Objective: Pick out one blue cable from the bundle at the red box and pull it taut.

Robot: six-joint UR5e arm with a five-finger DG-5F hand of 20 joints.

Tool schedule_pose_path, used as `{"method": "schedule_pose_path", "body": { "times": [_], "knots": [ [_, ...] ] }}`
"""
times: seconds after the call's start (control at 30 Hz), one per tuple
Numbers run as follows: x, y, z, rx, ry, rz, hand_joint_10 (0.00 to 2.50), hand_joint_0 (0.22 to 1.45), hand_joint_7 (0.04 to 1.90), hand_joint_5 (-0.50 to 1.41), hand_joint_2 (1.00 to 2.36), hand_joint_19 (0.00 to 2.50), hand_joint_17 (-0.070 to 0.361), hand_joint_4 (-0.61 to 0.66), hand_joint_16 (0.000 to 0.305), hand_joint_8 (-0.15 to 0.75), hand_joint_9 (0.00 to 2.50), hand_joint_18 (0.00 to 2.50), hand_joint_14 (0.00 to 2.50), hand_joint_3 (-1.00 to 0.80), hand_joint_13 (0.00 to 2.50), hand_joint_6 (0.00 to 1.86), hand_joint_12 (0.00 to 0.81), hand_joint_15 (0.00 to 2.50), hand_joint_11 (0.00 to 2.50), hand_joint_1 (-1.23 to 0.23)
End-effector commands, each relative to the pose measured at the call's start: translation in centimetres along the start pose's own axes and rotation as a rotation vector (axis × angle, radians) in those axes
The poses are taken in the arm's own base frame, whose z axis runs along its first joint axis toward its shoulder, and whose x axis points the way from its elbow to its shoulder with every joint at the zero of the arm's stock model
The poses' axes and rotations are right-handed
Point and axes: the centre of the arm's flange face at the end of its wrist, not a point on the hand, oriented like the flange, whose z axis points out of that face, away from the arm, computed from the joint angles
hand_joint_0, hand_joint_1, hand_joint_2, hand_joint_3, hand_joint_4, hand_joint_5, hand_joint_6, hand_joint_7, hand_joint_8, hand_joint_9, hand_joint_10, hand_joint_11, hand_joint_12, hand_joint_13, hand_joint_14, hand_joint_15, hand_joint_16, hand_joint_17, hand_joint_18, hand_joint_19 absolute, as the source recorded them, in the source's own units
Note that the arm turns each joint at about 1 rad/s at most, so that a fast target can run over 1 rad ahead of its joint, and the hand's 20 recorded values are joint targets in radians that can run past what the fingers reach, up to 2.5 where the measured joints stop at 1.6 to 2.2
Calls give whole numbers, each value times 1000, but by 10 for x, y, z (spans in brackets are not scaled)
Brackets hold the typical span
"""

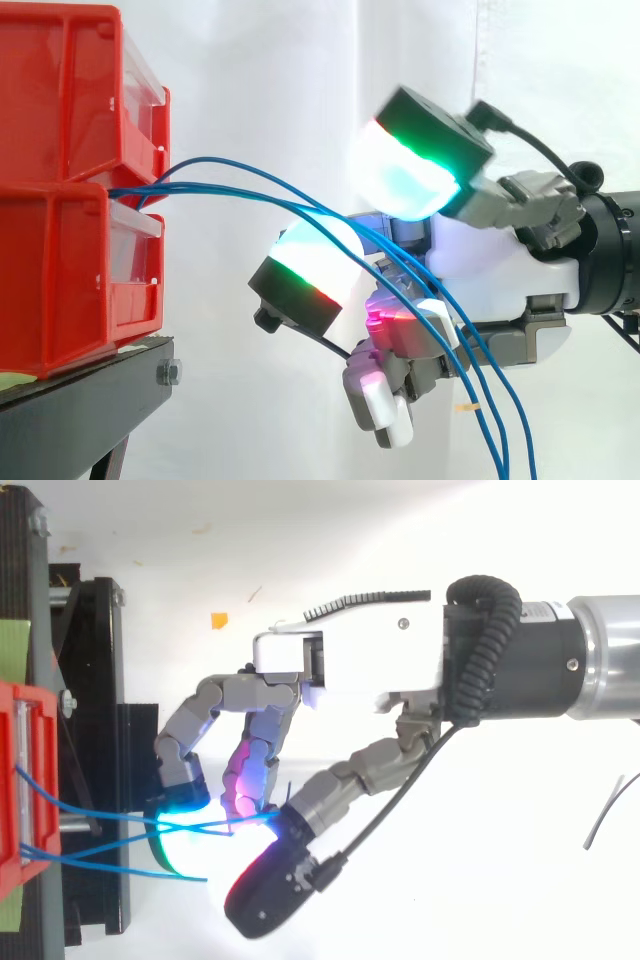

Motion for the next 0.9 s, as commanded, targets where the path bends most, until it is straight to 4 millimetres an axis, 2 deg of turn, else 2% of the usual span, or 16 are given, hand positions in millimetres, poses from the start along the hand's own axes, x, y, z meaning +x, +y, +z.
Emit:
{"method": "schedule_pose_path", "body": {
  "times": [0.0,0.1,0.13,0.23,0.5,0.77,0.87],
  "knots": [
    [0,1,1,-3,0,0,30,487,868,-93,1000,652,111,0,49,302,1271,818,20,-500,998,869,354,544,817,-468],
    [0,1,1,-3,0,0,32,562,890,-98,1000,690,101,-31,45,276,1256,772,23,-500,978,861,333,559,831,-330],
    [0,1,1,-3,0,0,32,577,893,-98,1000,693,100,-33,45,273,1255,766,21,-500,976,861,330,554,821,-327],
    [-1,1,0,-2,-2,0,32,608,909,-102,1000,718,103,-14,46,285,1241,741,23,-500,967,858,341,569,826,-393],
    [-1,2,1,-3,-2,-5,33,588,958,-123,1020,732,111,14,49,305,1206,718,21,-221,952,892,360,578,855,-498],
    [-1,2,1,-5,-2,-5,30,589,896,-135,1018,718,118,41,53,319,1171,737,21,-171,952,929,371,574,864,-647],
    [-2,2,0,-4,-4,-4,32,617,911,-145,1022,717,111,28,49,304,1150,717,23,-186,934,943,356,577,893,-745]
  ]
}}
